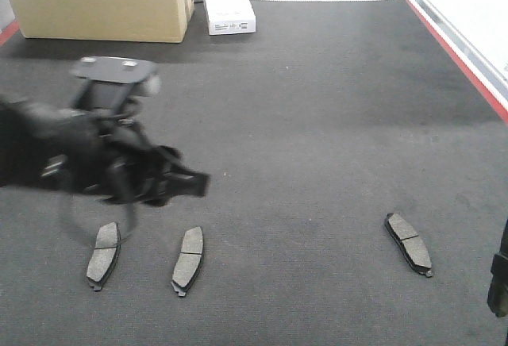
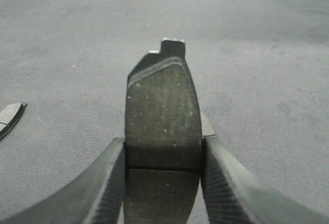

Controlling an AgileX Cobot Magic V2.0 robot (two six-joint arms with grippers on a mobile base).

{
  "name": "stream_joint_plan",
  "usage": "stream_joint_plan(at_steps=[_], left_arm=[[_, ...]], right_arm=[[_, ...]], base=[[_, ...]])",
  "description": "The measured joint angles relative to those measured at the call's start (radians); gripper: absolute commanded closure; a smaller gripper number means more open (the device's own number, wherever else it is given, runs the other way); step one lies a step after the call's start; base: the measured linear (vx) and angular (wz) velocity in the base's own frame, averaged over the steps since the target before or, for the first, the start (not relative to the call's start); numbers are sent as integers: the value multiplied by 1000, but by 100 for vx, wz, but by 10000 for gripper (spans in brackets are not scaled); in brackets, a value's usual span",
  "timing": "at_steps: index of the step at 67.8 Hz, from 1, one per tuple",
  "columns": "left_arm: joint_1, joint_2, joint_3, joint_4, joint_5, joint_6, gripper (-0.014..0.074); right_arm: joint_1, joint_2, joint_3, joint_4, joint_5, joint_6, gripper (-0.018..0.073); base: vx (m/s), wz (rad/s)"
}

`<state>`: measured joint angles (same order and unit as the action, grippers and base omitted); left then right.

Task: Move and align brake pads A on conveyor
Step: 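Raise the open left gripper away from the belt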

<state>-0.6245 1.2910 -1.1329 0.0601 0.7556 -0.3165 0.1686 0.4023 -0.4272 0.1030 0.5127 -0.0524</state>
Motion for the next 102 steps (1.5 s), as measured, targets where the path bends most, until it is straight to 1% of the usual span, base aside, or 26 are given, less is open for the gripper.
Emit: stream_joint_plan(at_steps=[11,21,30,47,59,67,88,102], left_arm=[[0,-218,148,32,-37,-4,272],[0,-410,290,39,-56,-2,272],[0,-603,426,39,-62,22,272],[0,-970,562,40,-53,45,273],[0,-1133,620,40,-42,45,273],[0,-1168,640,40,-42,45,273],[0,-1172,641,40,-41,45,273],[0,-1172,641,40,-41,45,273]], right_arm=[[0,0,0,0,0,0,566],[0,0,0,0,0,0,566],[0,0,0,0,0,0,566],[0,0,0,0,0,0,566],[0,0,0,0,0,0,566],[0,0,0,0,0,0,566],[0,0,0,0,-4,1,566],[0,27,-5,29,-9,17,561]], base=[[0,0],[0,0],[0,0],[0,0],[0,0],[0,0],[0,0],[0,0]])
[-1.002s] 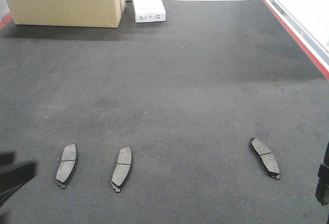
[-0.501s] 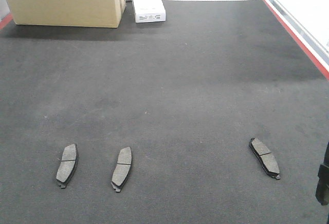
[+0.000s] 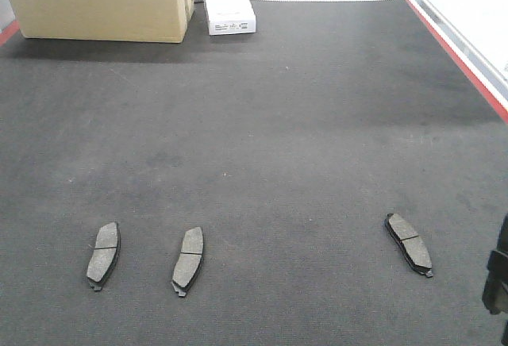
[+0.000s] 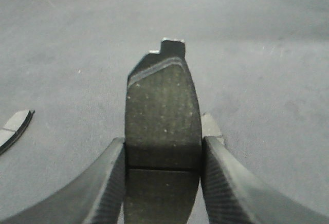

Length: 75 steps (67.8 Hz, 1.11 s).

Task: Move and align brake pads A on conveyor
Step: 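Lower the right gripper's pad beside the other placed pad and open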

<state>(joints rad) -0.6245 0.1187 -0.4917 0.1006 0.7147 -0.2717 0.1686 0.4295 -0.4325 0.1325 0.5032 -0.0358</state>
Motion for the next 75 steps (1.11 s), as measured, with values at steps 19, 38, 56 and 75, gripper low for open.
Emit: stream_joint_plan(at_steps=[19,38,56,75], left_arm=[[0,0,0,0,0,0,273],[0,0,0,0,0,0,273],[0,0,0,0,0,0,273],[0,0,0,0,0,0,273]], right_arm=[[0,330,-153,97,89,-9,546],[37,767,-341,200,130,-76,499],[171,1111,-507,187,130,1,451],[172,1319,-626,0,174,186,425]], base=[[0,0],[0,0],[0,0],[0,0]])
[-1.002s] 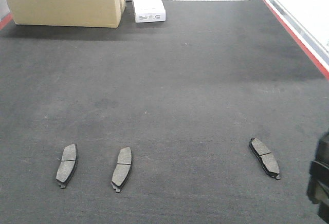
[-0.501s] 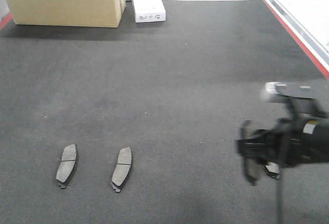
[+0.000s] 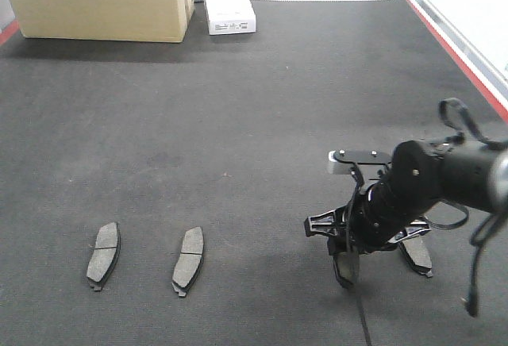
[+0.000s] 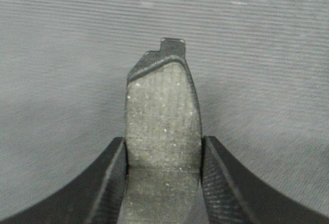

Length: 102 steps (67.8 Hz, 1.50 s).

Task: Move and align brake pads A on conveyor
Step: 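Lower the right gripper's pad beside the other placed pad and open, then raise the open right gripper clear of the belt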

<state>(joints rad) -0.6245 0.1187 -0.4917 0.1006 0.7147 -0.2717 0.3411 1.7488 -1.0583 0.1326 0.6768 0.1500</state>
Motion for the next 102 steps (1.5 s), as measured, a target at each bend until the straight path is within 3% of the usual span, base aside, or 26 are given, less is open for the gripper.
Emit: stream_joint_plan(at_steps=[5,22,29,46,70,84,102], left_arm=[[0,0,0,0,0,0,273],[0,0,0,0,0,0,273],[0,0,0,0,0,0,273],[0,0,0,0,0,0,273],[0,0,0,0,0,0,273],[0,0,0,0,0,0,273],[0,0,0,0,-27,0,273]], right_arm=[[0,41,-29,-9,16,3,386],[0,126,-104,-25,62,7,79],[0,126,-112,-26,63,23,11],[0,30,-112,-73,102,26,6],[0,-430,-112,-201,183,26,46],[0,-659,-103,-215,224,18,57],[0,-1034,159,-223,163,11,57]], base=[[0,0],[0,0],[0,0],[0,0],[0,0],[0,0],[0,0]])
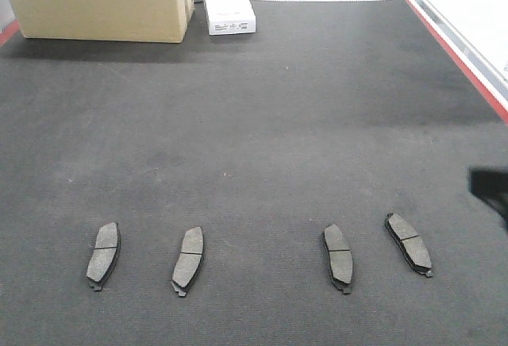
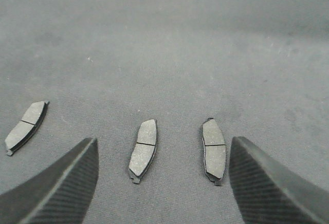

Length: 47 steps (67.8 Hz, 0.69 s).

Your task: Move and align brake pads A on conveyor

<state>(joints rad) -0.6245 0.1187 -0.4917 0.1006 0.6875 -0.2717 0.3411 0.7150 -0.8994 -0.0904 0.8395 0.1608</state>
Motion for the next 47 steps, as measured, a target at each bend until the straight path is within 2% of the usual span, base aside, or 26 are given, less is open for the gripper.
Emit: stream_joint_plan(at_steps=[8,15,22,31,42,47], left_arm=[[0,0,0,0,-1,0,273],[0,0,0,0,-1,0,273],[0,0,0,0,-2,0,273],[0,0,0,0,-16,0,273],[0,0,0,0,-20,0,275],[0,0,0,0,-21,0,321]], right_arm=[[0,-186,129,-2,-60,-8,57],[0,-318,226,7,-90,-59,57],[0,-457,314,53,-121,-123,57],[0,-599,419,103,-200,-147,57],[0,-679,502,103,-265,-148,62],[0,-681,508,101,-269,-148,117]], base=[[0,0],[0,0],[0,0],[0,0],[0,0],[0,0]])
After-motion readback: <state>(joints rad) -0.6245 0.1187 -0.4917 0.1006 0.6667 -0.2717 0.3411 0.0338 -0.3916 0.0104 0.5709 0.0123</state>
